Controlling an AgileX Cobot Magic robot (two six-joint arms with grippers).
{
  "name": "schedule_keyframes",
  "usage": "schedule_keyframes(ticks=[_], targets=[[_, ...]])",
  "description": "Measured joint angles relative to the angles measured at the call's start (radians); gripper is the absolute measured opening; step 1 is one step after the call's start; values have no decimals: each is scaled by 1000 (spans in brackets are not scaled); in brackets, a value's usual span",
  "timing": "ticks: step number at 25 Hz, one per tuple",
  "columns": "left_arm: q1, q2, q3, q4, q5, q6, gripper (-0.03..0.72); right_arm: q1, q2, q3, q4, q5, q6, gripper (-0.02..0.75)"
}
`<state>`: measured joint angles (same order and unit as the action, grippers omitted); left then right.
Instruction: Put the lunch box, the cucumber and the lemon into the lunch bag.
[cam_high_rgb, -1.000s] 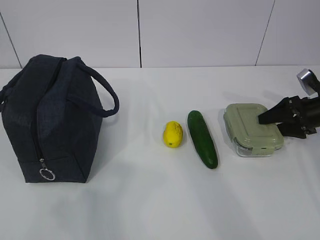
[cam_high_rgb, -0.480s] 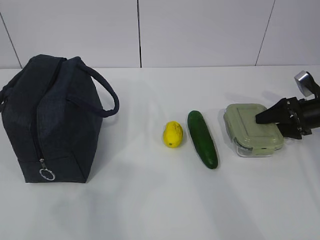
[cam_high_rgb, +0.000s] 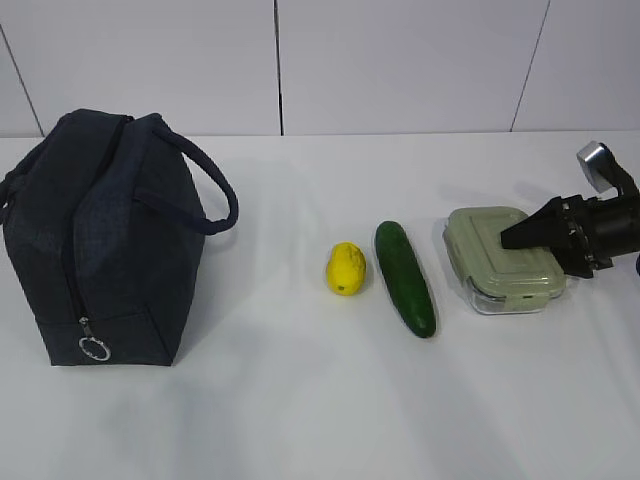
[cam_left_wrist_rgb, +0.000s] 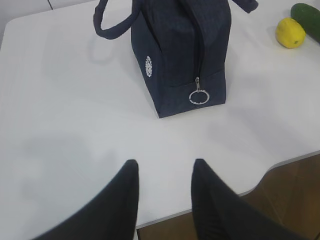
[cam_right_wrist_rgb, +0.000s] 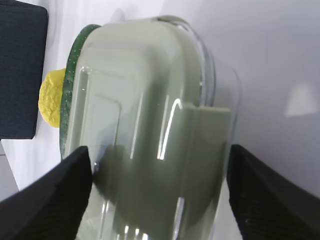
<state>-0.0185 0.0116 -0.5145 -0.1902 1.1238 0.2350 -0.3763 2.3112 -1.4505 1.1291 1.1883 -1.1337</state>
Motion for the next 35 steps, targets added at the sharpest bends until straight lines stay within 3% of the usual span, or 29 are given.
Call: schedule_keyframes(ticks=[8,18,30,35], targets=[[0,0,0,0,0,0,239,0,0,-2,-8,9,0,571],[0,0,0,0,0,0,239,0,0,-2,-2,32,2,398],[0,14,0,0,-7,0,239,0,0,-2,-2,34,4,384],[0,174,-38,-39,-45,0,239,0,0,-2,-2,34,7,382]])
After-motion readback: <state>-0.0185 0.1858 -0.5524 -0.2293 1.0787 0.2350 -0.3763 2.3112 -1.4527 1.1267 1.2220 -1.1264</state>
